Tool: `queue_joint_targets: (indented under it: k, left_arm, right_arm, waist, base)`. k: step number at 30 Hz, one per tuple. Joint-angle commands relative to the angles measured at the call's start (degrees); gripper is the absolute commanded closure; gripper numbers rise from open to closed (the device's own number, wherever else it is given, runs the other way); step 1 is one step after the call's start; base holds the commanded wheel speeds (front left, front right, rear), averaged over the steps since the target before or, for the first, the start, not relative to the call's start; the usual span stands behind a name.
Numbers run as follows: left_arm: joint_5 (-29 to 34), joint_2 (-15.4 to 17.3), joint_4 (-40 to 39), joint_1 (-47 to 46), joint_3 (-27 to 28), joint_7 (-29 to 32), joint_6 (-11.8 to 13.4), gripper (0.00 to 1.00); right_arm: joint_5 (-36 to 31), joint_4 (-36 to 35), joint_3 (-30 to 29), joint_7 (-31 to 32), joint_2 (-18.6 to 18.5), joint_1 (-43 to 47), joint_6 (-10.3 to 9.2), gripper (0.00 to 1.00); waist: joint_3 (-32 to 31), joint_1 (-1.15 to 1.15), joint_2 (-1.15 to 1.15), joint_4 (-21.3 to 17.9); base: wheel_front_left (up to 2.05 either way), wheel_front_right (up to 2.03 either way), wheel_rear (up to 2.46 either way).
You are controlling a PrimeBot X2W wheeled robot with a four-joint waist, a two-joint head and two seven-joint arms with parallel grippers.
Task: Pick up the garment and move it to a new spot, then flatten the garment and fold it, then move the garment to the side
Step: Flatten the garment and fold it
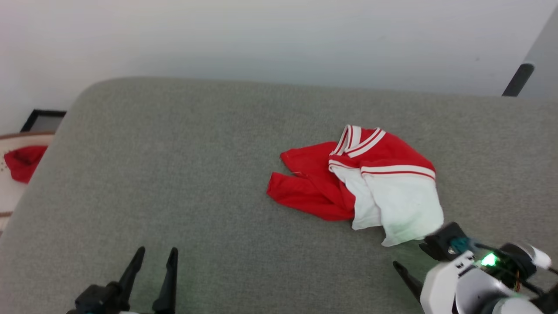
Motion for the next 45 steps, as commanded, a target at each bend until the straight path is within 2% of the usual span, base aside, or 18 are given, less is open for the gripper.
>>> queue_joint_targets:
  k: [1, 6, 9, 17, 23, 24, 25, 26, 27, 29, 30, 40, 45]
  left_arm:
    - [-0.72, -0.05, 0.29, -1.17, -0.19, 0.01, -0.13, 0.00]
    - [-1.88, -0.23, 1.11, -3.19, -1.38, 0.01, -0.13, 0.00]
    - [-2.45, -0.23, 1.28, -4.29, -1.95, 0.01, -0.13, 0.00]
    - [-4.07, 0.04, 1.52, -7.87, -3.49, 0.01, -0.13, 0.00]
    - [-5.19, -0.10, 1.91, -9.78, -4.17, 0.01, -0.13, 0.00]
    - [-5.33, -0.13, 1.93, -9.99, -4.22, 0.01, -0.13, 0.00]
    - [-5.42, -0.16, 1.94, -10.26, -4.33, 0.01, -0.13, 0.00]
    - [-5.42, -0.16, 1.94, -10.26, -4.33, 0.01, -0.13, 0.00]
    - [-5.60, -0.17, 1.97, -10.49, -4.39, 0.01, -0.13, 0.00]
    - [-5.75, -0.11, 2.14, -10.70, -4.46, 0.01, -0.13, 0.00]
    - [-5.85, -0.04, 2.23, -10.84, -4.47, 0.01, -0.13, 0.00]
    - [-5.83, 0.12, 2.45, -9.92, -3.36, 0.01, -0.13, 0.00]
    - [-5.61, 0.23, 2.15, -9.32, -3.15, 0.01, -0.13, 0.00]
  right_arm:
    - [0.50, -1.46, 1.12, 3.34, -0.73, -1.65, -0.04, 0.00]
    - [-0.74, -6.21, 4.13, 15.58, -2.78, -5.93, -0.04, 0.00]
    - [-1.58, -7.72, 4.86, 20.44, -2.87, -8.31, -0.05, 0.00]
    - [-6.21, -7.45, 5.26, 25.89, -2.79, -12.03, -0.04, 0.00]
    - [-8.52, -6.79, 5.44, 27.32, -1.65, -13.57, -0.04, 0.00]
    - [-8.87, -6.59, 5.56, 27.55, -1.54, -13.67, -0.04, 0.18]
    - [-9.12, -6.41, 5.58, 27.54, -1.43, -13.65, -0.04, 0.44]
    - [-9.12, -6.41, 5.58, 27.54, -1.43, -13.65, -0.04, 0.44]
    - [-9.47, -6.21, 5.56, 27.56, -1.26, -13.69, -0.04, 0.55]
    - [-9.84, -5.84, 5.74, 27.62, -1.01, -13.73, -0.04, 0.81]
    - [-10.01, -5.77, 5.65, 27.44, -0.90, -13.77, -0.04, 1.00]
    - [-10.22, -7.79, 4.37, 26.99, -0.64, -11.47, -0.05, 1.00]
    - [-9.34, -10.73, 1.40, 26.21, 0.69, -10.00, -0.05, 1.00]
  waist:
    - [2.52, 0.00, 0.00, 1.36]
    - [5.64, 0.00, 0.00, 2.14]
    - [7.06, 0.00, 0.00, 2.54]
    - [10.94, 0.00, 0.00, 3.72]
    - [13.68, 0.00, 0.00, 4.11]
    - [14.09, 0.00, 0.00, 4.17]
    - [14.45, 0.00, 0.00, 4.27]
    - [14.45, 0.00, 0.00, 4.27]
    - [14.71, 0.00, 0.00, 4.35]
    - [14.97, 0.00, 0.00, 4.44]
    - [15.05, 0.00, 0.00, 4.47]
    - [13.57, 0.00, 0.00, 3.07]
    - [12.80, 0.00, 0.00, 1.69]
  base:
    - [0.00, 0.00, 0.00]
    - [0.00, 0.00, 0.00]
    - [0.00, 0.00, 0.00]
    - [0.00, 0.00, 0.00]
    - [0.00, 0.00, 0.00]
    - [0.00, 0.00, 0.00]
    - [0.00, 0.00, 0.00]
    - [0.00, 0.00, 0.00]
    - [0.00, 0.00, 0.00]
    - [0.00, 0.00, 0.00]
    - [0.00, 0.00, 0.00]
    - [0.00, 0.00, 0.00]
    - [0.00, 0.00, 0.00]
